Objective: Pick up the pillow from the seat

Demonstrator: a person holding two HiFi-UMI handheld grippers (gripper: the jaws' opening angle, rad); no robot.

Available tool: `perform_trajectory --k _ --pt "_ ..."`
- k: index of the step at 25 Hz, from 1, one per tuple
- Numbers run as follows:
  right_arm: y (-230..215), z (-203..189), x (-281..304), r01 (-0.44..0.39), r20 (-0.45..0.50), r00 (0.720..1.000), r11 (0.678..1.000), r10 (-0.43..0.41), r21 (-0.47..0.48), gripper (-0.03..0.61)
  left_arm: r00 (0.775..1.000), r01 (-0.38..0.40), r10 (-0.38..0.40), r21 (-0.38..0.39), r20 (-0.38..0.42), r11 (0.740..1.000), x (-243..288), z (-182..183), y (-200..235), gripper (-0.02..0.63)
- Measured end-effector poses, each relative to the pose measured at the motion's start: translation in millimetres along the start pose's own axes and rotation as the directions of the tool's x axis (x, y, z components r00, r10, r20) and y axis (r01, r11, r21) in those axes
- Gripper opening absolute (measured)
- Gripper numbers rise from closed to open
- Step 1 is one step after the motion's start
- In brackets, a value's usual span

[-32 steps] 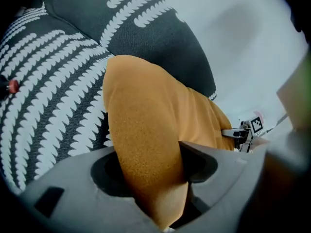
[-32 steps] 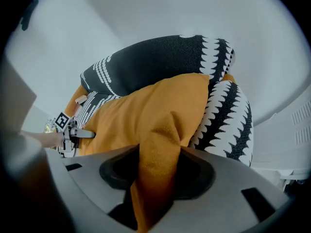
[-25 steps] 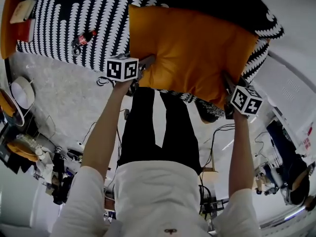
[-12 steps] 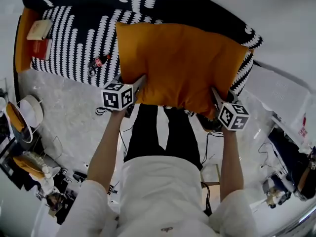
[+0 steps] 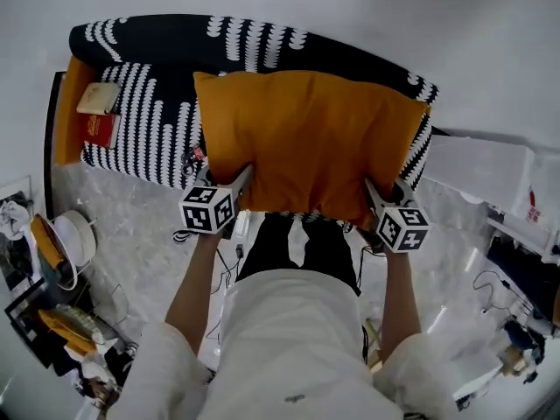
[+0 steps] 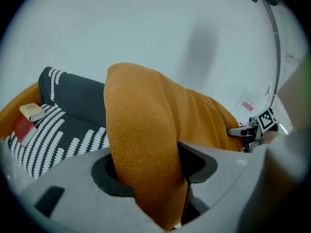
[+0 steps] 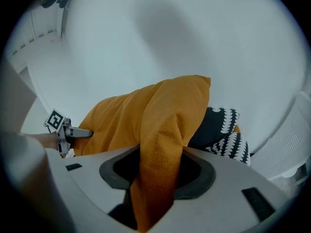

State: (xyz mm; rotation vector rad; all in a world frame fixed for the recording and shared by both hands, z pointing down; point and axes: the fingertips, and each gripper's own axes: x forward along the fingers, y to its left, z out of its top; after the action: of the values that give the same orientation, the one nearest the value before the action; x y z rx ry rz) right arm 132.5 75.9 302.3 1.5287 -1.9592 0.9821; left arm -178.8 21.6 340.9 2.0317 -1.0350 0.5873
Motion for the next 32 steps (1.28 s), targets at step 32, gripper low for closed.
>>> perform_trajectory --k 32 --pt "49 123 -197 0.029 0.480 0.875 0.982 0.064 -0.184 0.196 0.893 -0.082 -0.028 0.224 0.449 0.971 -178 125 -130 0.273"
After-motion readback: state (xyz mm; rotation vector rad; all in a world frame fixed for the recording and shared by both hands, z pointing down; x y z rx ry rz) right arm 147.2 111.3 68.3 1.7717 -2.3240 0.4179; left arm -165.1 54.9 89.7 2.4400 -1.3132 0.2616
